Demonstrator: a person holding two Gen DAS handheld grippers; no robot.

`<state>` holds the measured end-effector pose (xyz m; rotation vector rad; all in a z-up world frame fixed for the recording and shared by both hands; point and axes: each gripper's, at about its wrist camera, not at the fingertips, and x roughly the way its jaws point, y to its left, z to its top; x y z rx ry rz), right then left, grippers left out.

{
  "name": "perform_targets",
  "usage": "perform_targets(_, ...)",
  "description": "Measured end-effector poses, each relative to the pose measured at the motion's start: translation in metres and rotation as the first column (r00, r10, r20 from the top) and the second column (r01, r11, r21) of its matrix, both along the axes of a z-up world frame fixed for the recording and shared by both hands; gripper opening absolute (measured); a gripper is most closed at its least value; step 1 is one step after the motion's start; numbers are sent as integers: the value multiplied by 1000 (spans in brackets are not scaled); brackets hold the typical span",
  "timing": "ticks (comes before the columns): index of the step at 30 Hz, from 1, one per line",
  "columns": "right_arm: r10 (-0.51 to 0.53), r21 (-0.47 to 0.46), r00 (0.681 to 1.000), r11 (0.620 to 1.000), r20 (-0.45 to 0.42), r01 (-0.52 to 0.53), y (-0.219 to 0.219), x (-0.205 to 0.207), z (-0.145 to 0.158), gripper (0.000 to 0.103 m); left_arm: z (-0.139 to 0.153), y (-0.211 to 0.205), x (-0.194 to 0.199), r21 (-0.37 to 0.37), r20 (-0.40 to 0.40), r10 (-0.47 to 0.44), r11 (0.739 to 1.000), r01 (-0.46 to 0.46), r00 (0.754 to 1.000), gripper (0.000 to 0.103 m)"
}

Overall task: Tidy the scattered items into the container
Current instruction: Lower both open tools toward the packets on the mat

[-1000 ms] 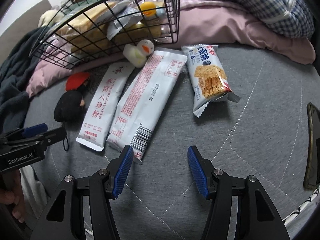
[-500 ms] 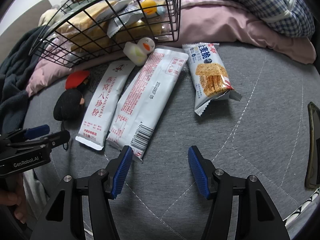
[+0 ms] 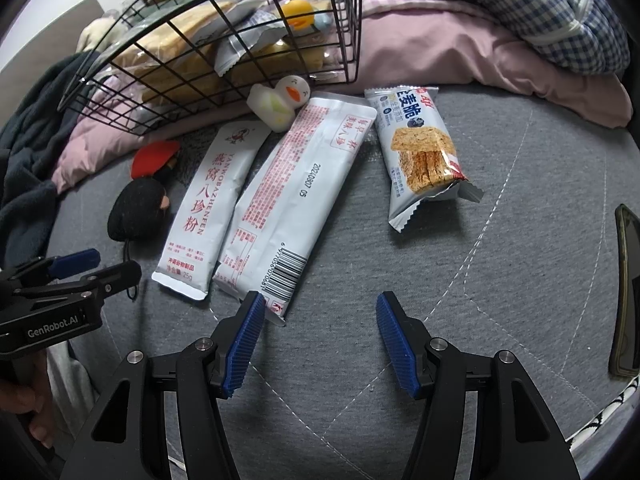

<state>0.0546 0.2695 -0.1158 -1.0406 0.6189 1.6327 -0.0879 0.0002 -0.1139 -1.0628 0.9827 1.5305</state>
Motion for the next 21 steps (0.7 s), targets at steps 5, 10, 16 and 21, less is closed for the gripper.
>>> perform_targets(5, 1, 9, 1000, 1000, -7, -1, 1, -1, 5, 59, -2, 1, 3, -2, 20, -6, 1000, 6, 1000, 75)
perform_targets(10, -8, 36, 1000, 999, -14, 9, 3, 2, 15, 59, -2, 5, 16, 7, 30, -31, 1000, 30, 999, 75)
perform_targets(16, -29, 74, 1000, 997, -5, 29, 9, 15, 31, 59, 6, 13, 58, 6, 83, -59, 998, 59, 995, 75)
perform_targets(21, -49, 102, 999, 994, 1, 48, 14, 25, 40, 59, 4, 25, 86, 6, 111, -79, 997, 79, 991, 75)
